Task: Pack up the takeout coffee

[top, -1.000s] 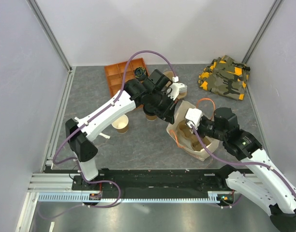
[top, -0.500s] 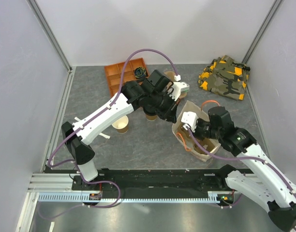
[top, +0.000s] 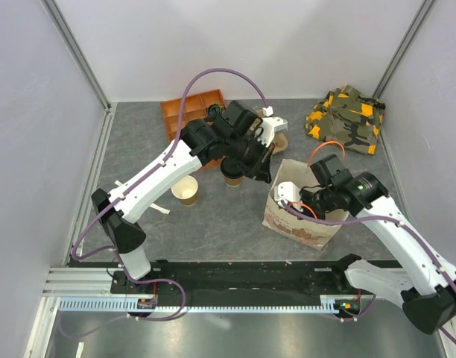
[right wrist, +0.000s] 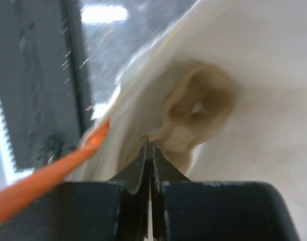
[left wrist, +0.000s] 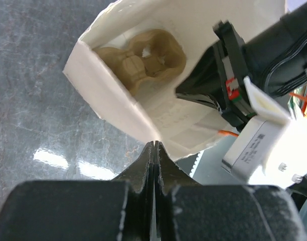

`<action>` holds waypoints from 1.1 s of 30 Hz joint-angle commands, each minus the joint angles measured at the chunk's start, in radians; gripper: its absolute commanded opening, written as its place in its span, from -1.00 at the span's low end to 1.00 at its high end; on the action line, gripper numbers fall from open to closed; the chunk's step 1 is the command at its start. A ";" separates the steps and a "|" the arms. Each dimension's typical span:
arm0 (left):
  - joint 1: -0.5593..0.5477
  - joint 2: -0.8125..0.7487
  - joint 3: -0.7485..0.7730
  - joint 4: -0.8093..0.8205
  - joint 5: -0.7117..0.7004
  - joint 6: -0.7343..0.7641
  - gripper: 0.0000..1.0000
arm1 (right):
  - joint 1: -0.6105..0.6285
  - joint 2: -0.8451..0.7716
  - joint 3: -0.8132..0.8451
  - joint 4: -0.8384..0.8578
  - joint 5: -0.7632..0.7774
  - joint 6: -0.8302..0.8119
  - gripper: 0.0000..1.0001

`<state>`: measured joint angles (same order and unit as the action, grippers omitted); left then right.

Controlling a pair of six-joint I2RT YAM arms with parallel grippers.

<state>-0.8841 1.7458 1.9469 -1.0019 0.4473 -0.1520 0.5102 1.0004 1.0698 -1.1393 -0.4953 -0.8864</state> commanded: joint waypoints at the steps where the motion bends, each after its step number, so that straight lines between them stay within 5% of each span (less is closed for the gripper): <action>1: 0.028 -0.028 -0.003 0.002 0.007 -0.012 -0.96 | -0.004 0.086 0.041 -0.215 -0.057 -0.121 -1.00; 14: 0.040 -0.042 -0.049 0.013 -0.035 -0.026 -0.96 | -0.002 0.236 -0.053 -0.201 0.053 -0.201 -1.00; 18: 0.089 -0.045 -0.039 0.013 0.016 -0.024 -0.76 | -0.007 0.296 -0.044 -0.145 0.084 -0.197 -1.00; 25: 0.108 -0.054 -0.032 0.002 0.024 -0.008 -0.74 | -0.029 0.328 -0.062 -0.122 0.107 -0.221 -1.00; 33: 0.120 -0.061 -0.026 0.006 0.010 -0.003 -0.75 | -0.029 0.317 -0.166 0.107 0.213 -0.126 -1.00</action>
<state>-0.7731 1.7363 1.8889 -1.0012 0.4480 -0.1562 0.4839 1.3285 0.9314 -1.1793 -0.3412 -1.0550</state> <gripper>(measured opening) 0.127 0.007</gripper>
